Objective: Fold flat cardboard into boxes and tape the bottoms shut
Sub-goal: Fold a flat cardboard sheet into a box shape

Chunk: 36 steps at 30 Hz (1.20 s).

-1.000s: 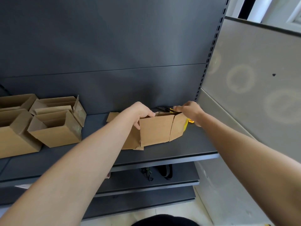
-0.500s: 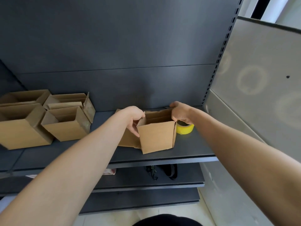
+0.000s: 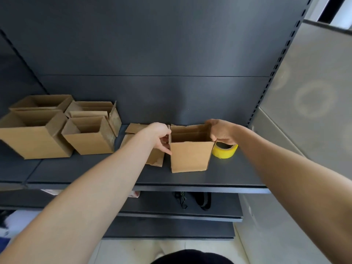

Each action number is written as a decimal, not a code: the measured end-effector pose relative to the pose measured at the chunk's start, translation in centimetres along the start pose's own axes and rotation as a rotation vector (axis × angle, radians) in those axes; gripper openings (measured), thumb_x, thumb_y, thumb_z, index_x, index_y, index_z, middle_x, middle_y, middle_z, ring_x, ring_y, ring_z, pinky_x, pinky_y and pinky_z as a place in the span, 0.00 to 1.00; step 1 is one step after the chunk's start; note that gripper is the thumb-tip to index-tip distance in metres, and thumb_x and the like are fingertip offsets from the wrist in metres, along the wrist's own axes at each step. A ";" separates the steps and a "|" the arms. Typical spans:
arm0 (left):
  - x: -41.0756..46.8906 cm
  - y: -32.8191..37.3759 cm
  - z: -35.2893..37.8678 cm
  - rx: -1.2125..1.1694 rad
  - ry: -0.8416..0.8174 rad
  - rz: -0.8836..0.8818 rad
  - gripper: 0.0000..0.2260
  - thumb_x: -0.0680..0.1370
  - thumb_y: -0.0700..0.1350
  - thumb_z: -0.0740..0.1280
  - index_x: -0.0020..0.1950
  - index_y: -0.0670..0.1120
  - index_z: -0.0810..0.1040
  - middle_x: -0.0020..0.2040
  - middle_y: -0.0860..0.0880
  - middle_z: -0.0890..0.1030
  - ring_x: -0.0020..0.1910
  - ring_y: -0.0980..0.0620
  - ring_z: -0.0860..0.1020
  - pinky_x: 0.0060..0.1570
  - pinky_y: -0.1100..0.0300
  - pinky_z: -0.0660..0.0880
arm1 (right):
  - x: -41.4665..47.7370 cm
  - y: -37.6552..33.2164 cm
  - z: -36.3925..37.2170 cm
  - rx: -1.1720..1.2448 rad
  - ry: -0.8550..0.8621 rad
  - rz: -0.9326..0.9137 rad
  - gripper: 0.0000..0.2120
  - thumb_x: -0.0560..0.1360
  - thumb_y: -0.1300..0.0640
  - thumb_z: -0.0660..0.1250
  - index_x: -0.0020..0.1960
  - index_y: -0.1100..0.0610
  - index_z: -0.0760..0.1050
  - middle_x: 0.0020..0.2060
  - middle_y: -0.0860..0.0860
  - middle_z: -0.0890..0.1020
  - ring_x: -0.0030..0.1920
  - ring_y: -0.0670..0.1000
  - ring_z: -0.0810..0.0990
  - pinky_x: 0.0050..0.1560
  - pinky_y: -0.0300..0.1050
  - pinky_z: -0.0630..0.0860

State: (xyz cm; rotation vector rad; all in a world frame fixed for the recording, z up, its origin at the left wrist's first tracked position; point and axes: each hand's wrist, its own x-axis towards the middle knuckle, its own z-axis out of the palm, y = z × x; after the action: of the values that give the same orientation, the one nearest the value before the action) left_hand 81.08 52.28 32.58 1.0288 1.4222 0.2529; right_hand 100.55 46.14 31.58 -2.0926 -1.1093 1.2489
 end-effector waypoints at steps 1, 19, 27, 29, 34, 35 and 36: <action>0.0 0.0 0.3 -0.019 0.001 0.005 0.14 0.81 0.38 0.61 0.67 0.42 0.67 0.59 0.40 0.73 0.59 0.37 0.75 0.52 0.35 0.76 | 0.0 0.4 -0.1 -0.004 -0.014 0.001 0.41 0.68 0.81 0.51 0.76 0.54 0.58 0.72 0.55 0.63 0.71 0.60 0.63 0.67 0.48 0.67; 0.7 -0.2 1.6 0.010 -0.017 0.084 0.21 0.76 0.39 0.68 0.68 0.42 0.69 0.67 0.41 0.69 0.62 0.36 0.73 0.47 0.43 0.80 | -0.1 2.1 -0.5 0.581 0.029 0.038 0.17 0.82 0.55 0.57 0.68 0.58 0.71 0.63 0.55 0.77 0.61 0.57 0.77 0.64 0.55 0.73; 0.9 -0.4 1.5 0.000 -0.031 0.100 0.24 0.74 0.39 0.71 0.69 0.42 0.68 0.68 0.41 0.70 0.61 0.37 0.75 0.49 0.42 0.80 | -0.1 2.0 -0.6 0.443 0.097 0.021 0.16 0.82 0.55 0.59 0.68 0.56 0.72 0.62 0.54 0.77 0.61 0.57 0.76 0.64 0.55 0.73; 0.9 -0.6 1.5 0.007 -0.062 0.111 0.26 0.73 0.37 0.72 0.69 0.42 0.68 0.67 0.42 0.71 0.60 0.39 0.75 0.51 0.42 0.79 | 0.0 2.0 -0.4 0.395 0.124 0.018 0.16 0.80 0.54 0.61 0.66 0.55 0.74 0.60 0.54 0.79 0.59 0.57 0.77 0.63 0.56 0.74; 1.3 -0.9 1.7 0.044 -0.052 0.168 0.30 0.73 0.35 0.72 0.72 0.40 0.64 0.68 0.41 0.70 0.62 0.38 0.75 0.50 0.43 0.78 | 0.5 1.8 0.4 0.353 0.289 0.002 0.16 0.79 0.52 0.65 0.64 0.57 0.76 0.56 0.54 0.80 0.54 0.55 0.79 0.59 0.52 0.77; 1.4 -0.8 1.7 0.055 -0.031 0.187 0.31 0.73 0.35 0.72 0.73 0.40 0.63 0.69 0.41 0.70 0.63 0.38 0.75 0.50 0.44 0.78 | 0.5 1.7 0.6 0.342 0.329 -0.004 0.16 0.79 0.53 0.65 0.64 0.58 0.76 0.55 0.53 0.80 0.52 0.54 0.78 0.58 0.50 0.76; 1.5 -0.9 1.8 0.061 -0.009 0.204 0.31 0.73 0.36 0.72 0.73 0.40 0.63 0.69 0.40 0.71 0.63 0.38 0.75 0.49 0.46 0.79 | 0.6 1.7 0.7 0.327 0.350 -0.008 0.16 0.79 0.52 0.64 0.64 0.59 0.76 0.54 0.53 0.80 0.51 0.54 0.78 0.58 0.49 0.76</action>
State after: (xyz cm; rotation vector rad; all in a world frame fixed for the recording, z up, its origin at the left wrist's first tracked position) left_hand 82.59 52.06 30.63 1.2255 1.3240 0.3544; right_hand 100.81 45.68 29.72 -1.9534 -0.7059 0.9368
